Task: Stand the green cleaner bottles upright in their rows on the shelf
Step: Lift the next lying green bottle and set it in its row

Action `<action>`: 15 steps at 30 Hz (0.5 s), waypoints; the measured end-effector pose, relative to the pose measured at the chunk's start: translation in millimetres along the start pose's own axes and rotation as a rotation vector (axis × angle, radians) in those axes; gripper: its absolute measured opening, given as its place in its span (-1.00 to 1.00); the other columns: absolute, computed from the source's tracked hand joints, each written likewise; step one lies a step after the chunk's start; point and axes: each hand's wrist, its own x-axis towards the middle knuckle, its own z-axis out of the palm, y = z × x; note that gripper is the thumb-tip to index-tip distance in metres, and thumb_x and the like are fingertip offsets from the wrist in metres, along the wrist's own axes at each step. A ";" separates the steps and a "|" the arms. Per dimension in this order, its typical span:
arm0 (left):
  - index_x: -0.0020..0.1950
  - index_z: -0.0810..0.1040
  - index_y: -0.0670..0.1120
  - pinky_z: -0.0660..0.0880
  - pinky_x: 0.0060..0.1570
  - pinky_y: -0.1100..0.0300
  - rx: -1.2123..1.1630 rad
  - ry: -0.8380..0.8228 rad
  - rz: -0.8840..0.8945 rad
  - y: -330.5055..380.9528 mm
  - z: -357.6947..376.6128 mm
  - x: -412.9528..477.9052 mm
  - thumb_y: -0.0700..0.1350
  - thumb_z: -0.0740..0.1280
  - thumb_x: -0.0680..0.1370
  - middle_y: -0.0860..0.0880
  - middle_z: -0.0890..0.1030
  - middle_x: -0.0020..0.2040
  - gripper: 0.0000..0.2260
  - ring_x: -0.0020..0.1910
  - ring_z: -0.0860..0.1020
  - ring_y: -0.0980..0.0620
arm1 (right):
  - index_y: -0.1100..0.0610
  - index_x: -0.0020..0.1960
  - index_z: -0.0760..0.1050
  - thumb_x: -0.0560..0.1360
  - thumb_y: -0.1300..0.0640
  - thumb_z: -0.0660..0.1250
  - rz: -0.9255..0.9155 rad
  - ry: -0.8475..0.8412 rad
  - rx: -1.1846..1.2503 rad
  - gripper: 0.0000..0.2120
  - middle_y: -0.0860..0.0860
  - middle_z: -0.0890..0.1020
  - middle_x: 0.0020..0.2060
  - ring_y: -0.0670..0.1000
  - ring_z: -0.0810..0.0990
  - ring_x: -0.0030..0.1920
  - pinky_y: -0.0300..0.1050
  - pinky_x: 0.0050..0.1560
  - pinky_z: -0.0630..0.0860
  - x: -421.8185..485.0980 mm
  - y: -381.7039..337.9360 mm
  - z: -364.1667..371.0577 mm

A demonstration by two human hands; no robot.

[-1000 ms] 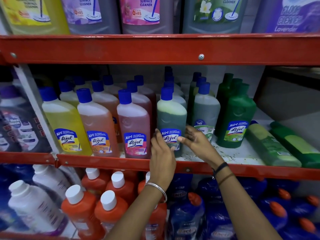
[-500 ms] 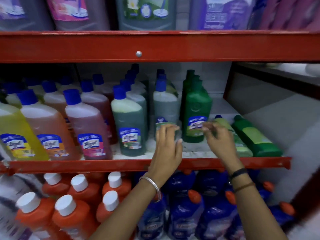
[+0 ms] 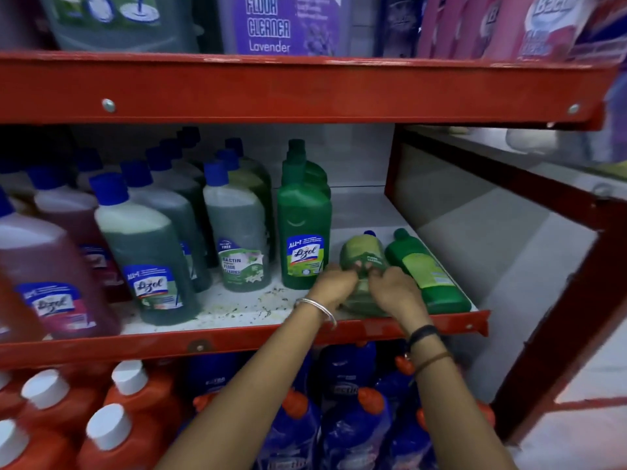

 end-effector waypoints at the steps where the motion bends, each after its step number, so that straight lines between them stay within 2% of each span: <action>1: 0.16 0.46 -0.26 0.54 0.06 0.06 -0.075 -0.023 -0.031 -0.5 -2.2 4.8 0.15 0.28 0.46 -0.22 0.60 0.09 -0.48 0.03 0.58 -0.16 | 0.31 -0.04 0.51 0.56 -0.08 0.12 -0.007 0.017 0.063 -0.56 0.27 0.60 -0.03 0.22 0.57 -0.03 -0.06 -0.11 0.42 1.2 0.7 -3.5; 3: 0.18 0.45 -0.26 0.58 0.04 -0.10 -0.228 -0.046 -0.062 -3.9 -4.8 8.2 0.18 0.33 0.38 -0.23 0.62 0.06 -0.42 0.00 0.61 -0.17 | 0.25 -0.19 0.49 0.50 -0.15 0.22 -0.015 0.038 0.213 -0.57 0.17 0.58 -0.19 0.13 0.54 -0.20 -0.07 -0.24 0.39 2.7 5.9 -12.0; 5: 0.16 0.47 -0.26 0.57 0.06 -0.12 -0.293 -0.072 -0.031 -3.6 -6.4 -0.4 0.12 0.36 0.41 -0.24 0.63 0.05 -0.49 0.01 0.62 -0.18 | 0.25 -0.17 0.54 0.42 -0.18 0.32 -0.021 0.039 0.343 -0.55 0.17 0.64 -0.18 0.14 0.59 -0.17 -0.04 -0.17 0.49 3.0 13.1 -17.5; 7: 0.11 0.49 -0.25 0.60 0.01 0.01 -0.308 -0.091 0.050 -4.6 -6.3 -13.8 -0.01 0.33 0.50 -0.18 0.63 0.02 -0.66 0.00 0.62 -0.12 | 0.25 -0.11 0.60 0.38 -0.17 0.38 -0.029 0.012 0.420 -0.54 0.20 0.69 -0.14 0.16 0.66 -0.12 0.04 -0.04 0.58 2.6 19.9 -17.8; 8: 0.09 0.49 -0.23 0.60 -0.06 0.12 -0.321 -0.085 0.096 -6.9 -6.4 -20.6 -0.08 0.31 0.53 -0.14 0.62 0.00 -0.76 -0.01 0.61 -0.08 | 0.23 -0.10 0.61 0.38 -0.14 0.40 -0.042 -0.015 0.476 -0.59 0.18 0.71 -0.15 0.12 0.68 -0.15 0.02 -0.05 0.60 0.3 22.6 -17.0; 10: 0.08 0.46 -0.15 0.56 -0.11 0.25 -0.357 -0.083 0.171 -11.7 -10.7 -34.2 -0.15 0.28 0.55 -0.12 0.60 0.01 -0.86 -0.01 0.59 -0.04 | 0.22 -0.03 0.59 0.40 0.01 0.44 -0.096 -0.093 0.623 -0.71 0.09 0.70 -0.18 -0.04 0.68 -0.27 -0.18 -0.23 0.63 -6.6 23.9 -17.8; 12: 0.20 0.38 -0.16 0.55 -0.06 0.22 -0.357 -0.071 0.230 -18.6 -18.9 -46.4 -0.17 0.28 0.54 -0.13 0.57 0.08 -0.75 0.05 0.56 -0.04 | 0.23 0.05 0.53 0.39 0.15 0.45 -0.169 -0.163 0.713 -0.72 0.04 0.67 -0.19 -0.17 0.66 -0.36 -0.33 -0.35 0.58 -15.8 22.8 -20.0; 15: 0.25 0.31 -0.09 0.53 0.08 0.08 -0.304 -0.045 0.347 -33.2 -36.8 -60.3 -0.24 0.29 0.53 -0.15 0.54 0.19 -0.68 0.14 0.54 -0.06 | 0.20 0.07 0.52 0.37 0.23 0.45 -0.292 -0.233 0.682 -0.71 -0.02 0.66 -0.18 -0.22 0.66 -0.34 -0.36 -0.35 0.55 -30.1 15.2 -16.1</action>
